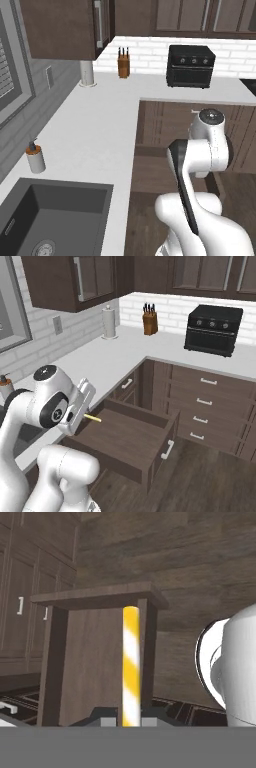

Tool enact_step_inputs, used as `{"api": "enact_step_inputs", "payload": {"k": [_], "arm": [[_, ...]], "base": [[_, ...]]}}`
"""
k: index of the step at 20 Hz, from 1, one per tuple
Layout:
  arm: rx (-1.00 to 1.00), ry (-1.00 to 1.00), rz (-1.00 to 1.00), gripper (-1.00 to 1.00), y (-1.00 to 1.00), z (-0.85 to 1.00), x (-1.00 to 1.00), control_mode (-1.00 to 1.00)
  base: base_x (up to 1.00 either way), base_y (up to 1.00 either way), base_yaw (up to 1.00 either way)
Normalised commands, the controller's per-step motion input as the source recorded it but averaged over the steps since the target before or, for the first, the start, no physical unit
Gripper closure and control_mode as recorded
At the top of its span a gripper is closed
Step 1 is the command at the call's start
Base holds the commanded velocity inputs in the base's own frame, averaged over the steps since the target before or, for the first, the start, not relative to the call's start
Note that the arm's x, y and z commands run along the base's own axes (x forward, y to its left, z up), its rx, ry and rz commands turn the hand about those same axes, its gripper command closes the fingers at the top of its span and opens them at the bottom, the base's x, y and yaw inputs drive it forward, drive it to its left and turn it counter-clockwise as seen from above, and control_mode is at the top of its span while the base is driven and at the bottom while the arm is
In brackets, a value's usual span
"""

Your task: Take a straw from the drawer in front and place it inside the glass cup on the dining counter.

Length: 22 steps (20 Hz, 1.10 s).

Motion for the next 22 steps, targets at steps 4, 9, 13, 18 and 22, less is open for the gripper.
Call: {"api": "enact_step_inputs", "payload": {"k": [4,9,13,18,22], "arm": [[0.01,0.00,0.00,1.00,0.04,0.00,-0.02,-1.00],[0.00,0.00,-0.01,1.00,0.13,0.03,0.00,-1.00],[0.00,0.00,-0.01,1.00,0.02,0.00,-0.04,1.00],[0.00,0.00,0.00,1.00,0.00,0.00,0.00,1.00],[0.00,0.00,0.00,1.00,0.00,0.00,0.00,1.00]], "base": [[0.00,0.00,0.00],[0.00,0.00,0.00],[-0.13,0.00,-0.04],[-0.48,-0.01,-0.21],[-0.61,-0.20,-0.32]]}}
